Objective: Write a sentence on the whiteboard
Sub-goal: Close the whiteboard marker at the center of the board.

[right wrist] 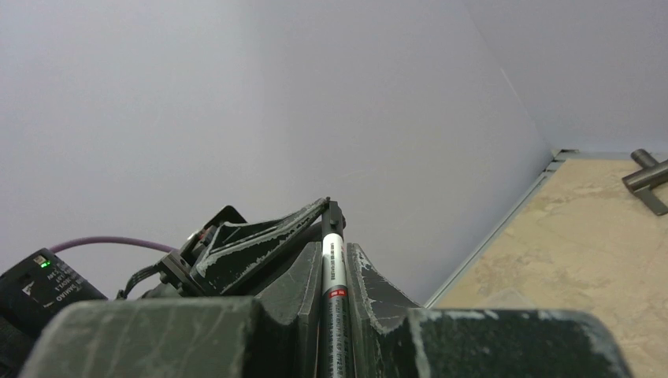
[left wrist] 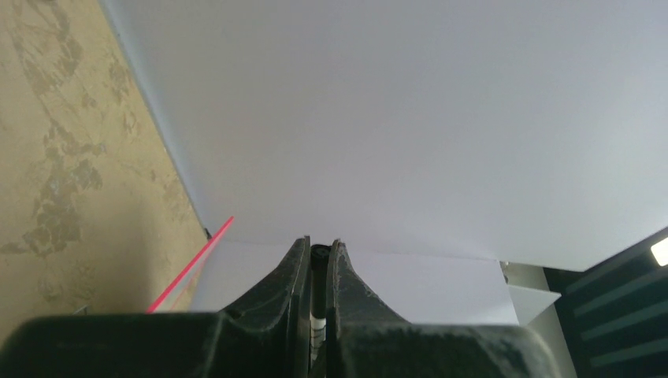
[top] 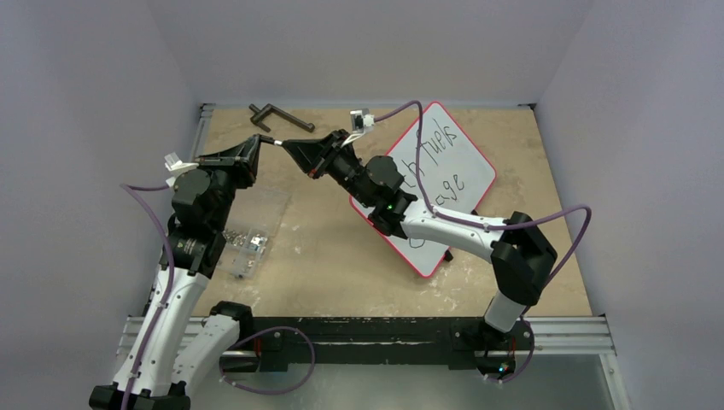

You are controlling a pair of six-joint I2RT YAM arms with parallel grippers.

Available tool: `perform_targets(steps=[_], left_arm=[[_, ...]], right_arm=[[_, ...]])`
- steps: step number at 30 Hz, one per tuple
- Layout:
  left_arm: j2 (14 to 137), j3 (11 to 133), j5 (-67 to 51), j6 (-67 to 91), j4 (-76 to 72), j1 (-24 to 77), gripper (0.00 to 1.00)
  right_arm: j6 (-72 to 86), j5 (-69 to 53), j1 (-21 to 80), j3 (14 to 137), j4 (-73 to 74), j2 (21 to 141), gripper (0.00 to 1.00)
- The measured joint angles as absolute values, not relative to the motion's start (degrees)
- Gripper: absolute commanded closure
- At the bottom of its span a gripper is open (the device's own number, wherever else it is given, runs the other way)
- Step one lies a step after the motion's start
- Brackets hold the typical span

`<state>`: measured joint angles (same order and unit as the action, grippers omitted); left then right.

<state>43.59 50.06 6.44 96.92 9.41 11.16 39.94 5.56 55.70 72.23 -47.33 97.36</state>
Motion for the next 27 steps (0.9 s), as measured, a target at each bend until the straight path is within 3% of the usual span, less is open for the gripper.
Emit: perform_targets(steps=[21,27], left_arm=[[40.38,46.59,10.02,94.65,1.72,12.21,1.0],[39.35,46.57,8.75,92.36,2.59,12.53,0.78]], right_arm=[[44.01,0.64,54.72,75.48,-49.06,99.42,1.0],[41.89,0.4,54.89,74.43,-47.92,97.58,1.0]])
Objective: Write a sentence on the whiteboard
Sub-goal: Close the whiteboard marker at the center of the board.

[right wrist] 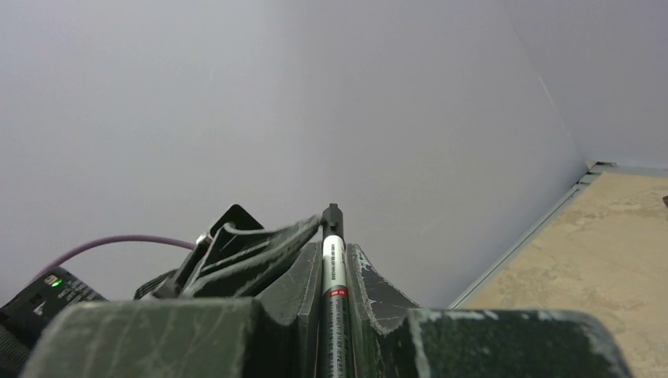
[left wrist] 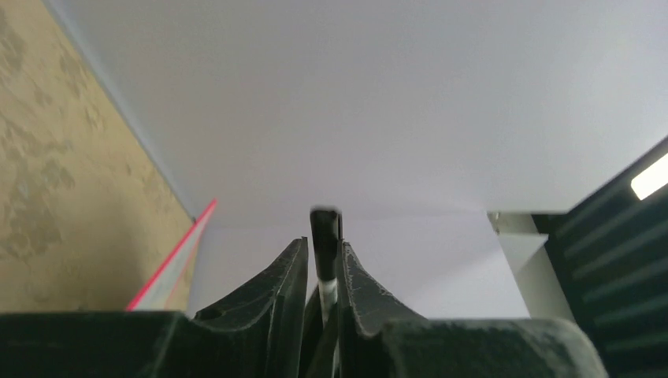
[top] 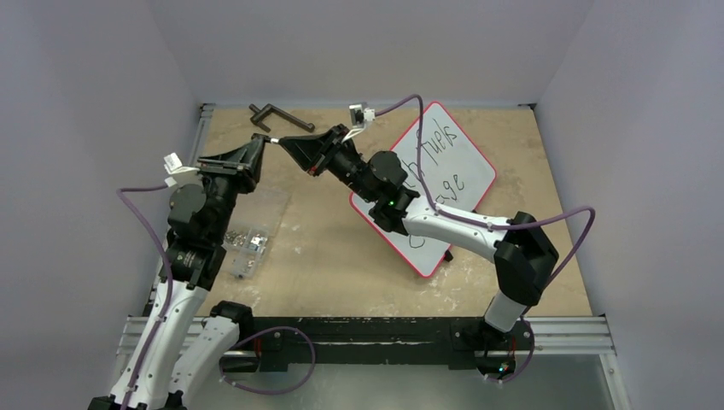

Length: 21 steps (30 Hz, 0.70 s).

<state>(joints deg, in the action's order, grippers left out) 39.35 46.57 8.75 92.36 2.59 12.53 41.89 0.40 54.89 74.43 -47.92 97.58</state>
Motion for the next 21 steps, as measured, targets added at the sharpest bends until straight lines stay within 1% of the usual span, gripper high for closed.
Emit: perform_targets(steps=[4,7,13,21], left_arm=[[38.52,46.33,0.08,91.09,2.9,15.7,0.72],[38.52,46.19,-3.03,90.3,3.33,16.08,0.71],[38.85,45.56,-4.67,90.19,3.9,16.1,0.71],[36.6,45.08,-3.29,89.78,5.48,16.1,0.65]], right_arm=[[40.25,0.6,55.18,74.02,-46.63,97.17,1.0],[39.59,0.84,55.24,73.01,-45.89,97.14,1.0],[38.85,1.21,55.2,72.03,-45.34,96.99,1.0],[37.76,2.09,55.22,69.8,-43.99,94.15,1.0]])
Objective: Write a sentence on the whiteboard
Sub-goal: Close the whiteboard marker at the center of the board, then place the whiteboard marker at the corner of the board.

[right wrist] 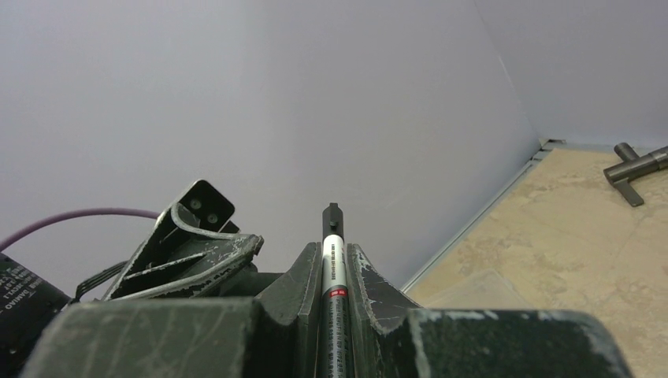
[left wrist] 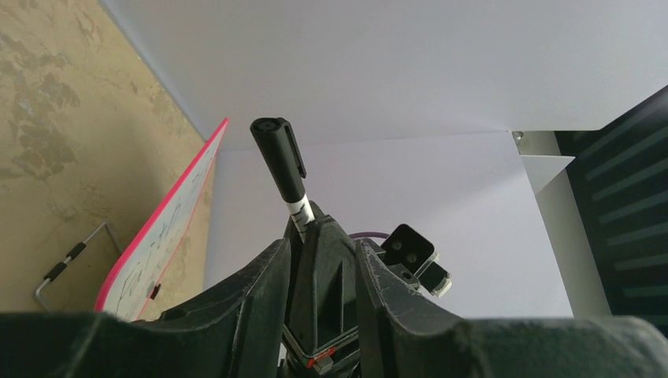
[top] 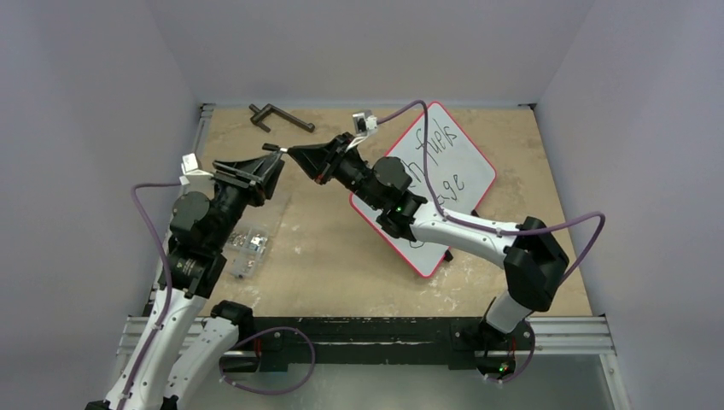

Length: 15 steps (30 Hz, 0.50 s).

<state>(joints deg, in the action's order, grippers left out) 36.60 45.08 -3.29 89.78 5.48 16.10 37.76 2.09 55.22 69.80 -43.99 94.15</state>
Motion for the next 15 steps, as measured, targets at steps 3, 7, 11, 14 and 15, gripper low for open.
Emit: perform_targets(steps=[3,7,11,14,15], left_arm=[[35.9,45.08,-2.28,89.67,5.54,16.1,0.64],[35.88,45.08,-1.89,89.25,5.41,16.1,0.64],[37.3,45.08,-2.07,89.08,4.6,16.1,0.67],[38.59,45.08,-2.39,88.99,3.05,16.1,0.69],[39.05,45.08,-2.5,88.97,2.37,16.1,0.7]], right_arm=[[37.04,2.48,55.22,69.1,-43.88,92.49,1.0],[36.14,3.27,55.22,68.1,-43.77,90.24,1.0],[35.59,3.57,55.22,67.77,-43.79,89.58,1.0],[35.53,3.57,55.22,67.2,-43.72,89.6,1.0],[35.53,3.57,55.22,67.05,-43.62,89.6,1.0]])
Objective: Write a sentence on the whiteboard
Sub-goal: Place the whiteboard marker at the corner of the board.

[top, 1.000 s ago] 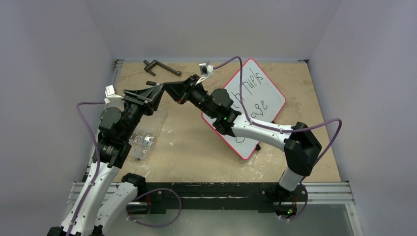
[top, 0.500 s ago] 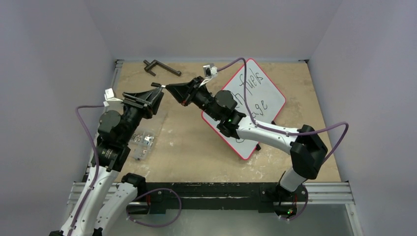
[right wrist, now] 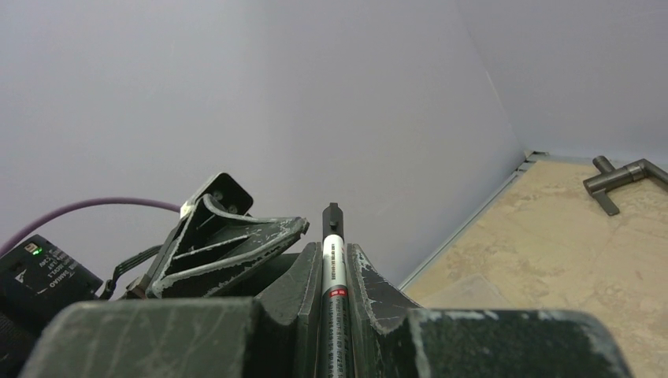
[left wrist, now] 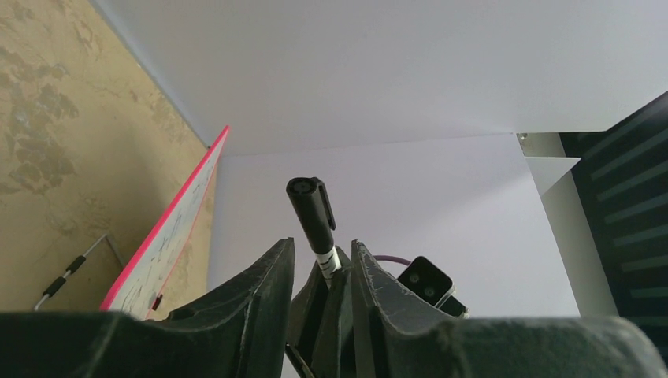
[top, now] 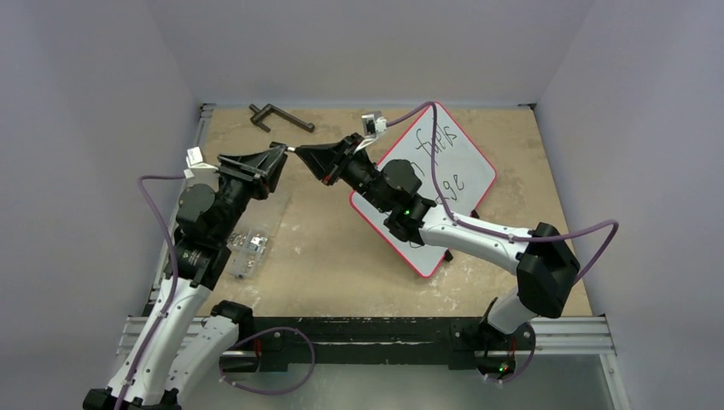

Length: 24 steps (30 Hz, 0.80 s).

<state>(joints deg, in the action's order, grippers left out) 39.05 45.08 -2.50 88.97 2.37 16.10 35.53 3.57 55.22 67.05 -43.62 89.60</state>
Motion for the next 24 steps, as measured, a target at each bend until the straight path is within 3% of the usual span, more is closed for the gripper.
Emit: perform_targets(steps=[6,12,17,21,22,24], left_arm=[[40.75,44.31,-2.87,89.47,-0.93,16.1,0.78],[42.15,43.4,-4.05,90.5,-3.33,16.1,0.81],[43.05,42.98,-4.95,91.09,-4.6,16.1,0.99],[43.05,42.3,-5.15,91.68,-5.87,16.1,1.0],[43.05,42.19,-5.26,91.79,-5.82,16.1,1.0],[43.03,41.91,-5.5,91.94,-5.98,16.1,1.0]], right_arm=[[35.55,3.53,55.22,66.87,-43.48,89.6,1.0],[35.53,3.46,55.22,66.59,-43.53,89.6,1.0],[34.87,3.2,55.18,66.15,-43.48,89.6,1.0],[34.17,2.76,55.18,65.65,-43.57,89.52,1.0],[33.91,2.55,55.18,65.34,-43.55,89.36,0.98],[33.36,2.37,55.11,65.19,-43.03,89.06,0.81]])
